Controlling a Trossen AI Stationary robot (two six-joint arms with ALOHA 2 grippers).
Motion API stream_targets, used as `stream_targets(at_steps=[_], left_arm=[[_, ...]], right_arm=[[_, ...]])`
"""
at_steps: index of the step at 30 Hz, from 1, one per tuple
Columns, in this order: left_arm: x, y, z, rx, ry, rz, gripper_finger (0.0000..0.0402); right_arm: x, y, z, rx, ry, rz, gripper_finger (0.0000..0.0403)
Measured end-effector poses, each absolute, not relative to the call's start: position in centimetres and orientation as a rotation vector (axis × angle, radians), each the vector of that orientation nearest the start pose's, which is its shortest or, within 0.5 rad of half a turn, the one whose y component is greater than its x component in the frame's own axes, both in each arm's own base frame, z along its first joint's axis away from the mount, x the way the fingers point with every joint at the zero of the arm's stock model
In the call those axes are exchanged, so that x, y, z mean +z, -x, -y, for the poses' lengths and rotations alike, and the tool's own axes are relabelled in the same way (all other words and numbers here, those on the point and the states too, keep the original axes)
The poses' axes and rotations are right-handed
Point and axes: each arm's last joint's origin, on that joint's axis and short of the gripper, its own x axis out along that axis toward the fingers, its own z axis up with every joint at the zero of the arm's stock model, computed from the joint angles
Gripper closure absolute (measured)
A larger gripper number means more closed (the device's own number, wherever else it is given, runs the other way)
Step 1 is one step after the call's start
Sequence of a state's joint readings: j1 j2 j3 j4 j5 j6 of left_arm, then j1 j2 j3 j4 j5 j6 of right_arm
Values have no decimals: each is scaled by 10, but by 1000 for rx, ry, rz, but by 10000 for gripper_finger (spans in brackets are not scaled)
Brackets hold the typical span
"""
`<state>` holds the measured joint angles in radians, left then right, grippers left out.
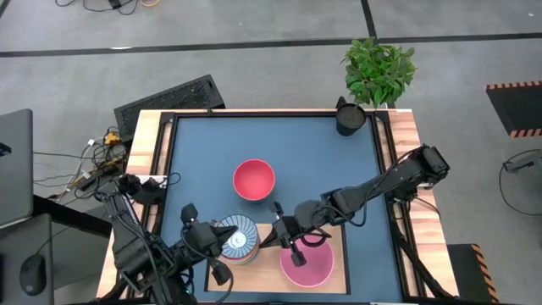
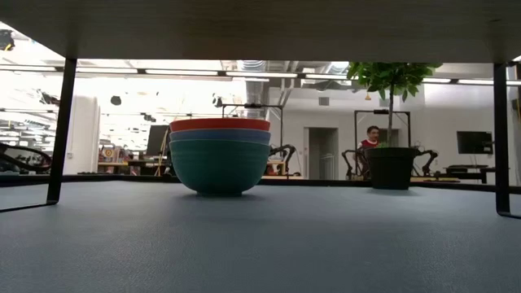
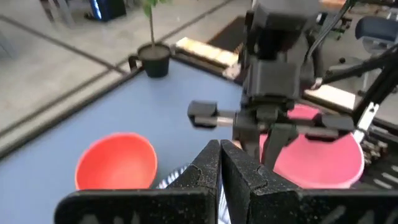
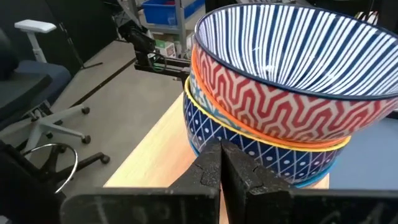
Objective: Place and stack bowls onto a shelf
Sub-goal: Adjust the stacked bowls on the shelf
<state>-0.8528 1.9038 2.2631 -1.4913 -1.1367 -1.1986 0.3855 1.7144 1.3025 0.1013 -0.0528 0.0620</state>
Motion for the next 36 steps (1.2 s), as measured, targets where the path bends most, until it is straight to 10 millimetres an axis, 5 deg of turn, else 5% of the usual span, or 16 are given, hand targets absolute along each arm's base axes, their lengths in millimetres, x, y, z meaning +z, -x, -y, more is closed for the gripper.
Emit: stream_targets(at_steps=[12,18,30,36], left_arm=[[416,-245,243,557,268,-410,401],[415,-244,244,540,269,-451,401],[408,-244,251,524,426,-559,401],[410,-240,255,537,434,-479,401]], right_arm=[[289,-368,-148,421,6,-361,377],[318,-353,-150,410,56,-256,376],[303,-362,-153,408,63,-277,375],[299,-366,-154,416,51,-267,376]])
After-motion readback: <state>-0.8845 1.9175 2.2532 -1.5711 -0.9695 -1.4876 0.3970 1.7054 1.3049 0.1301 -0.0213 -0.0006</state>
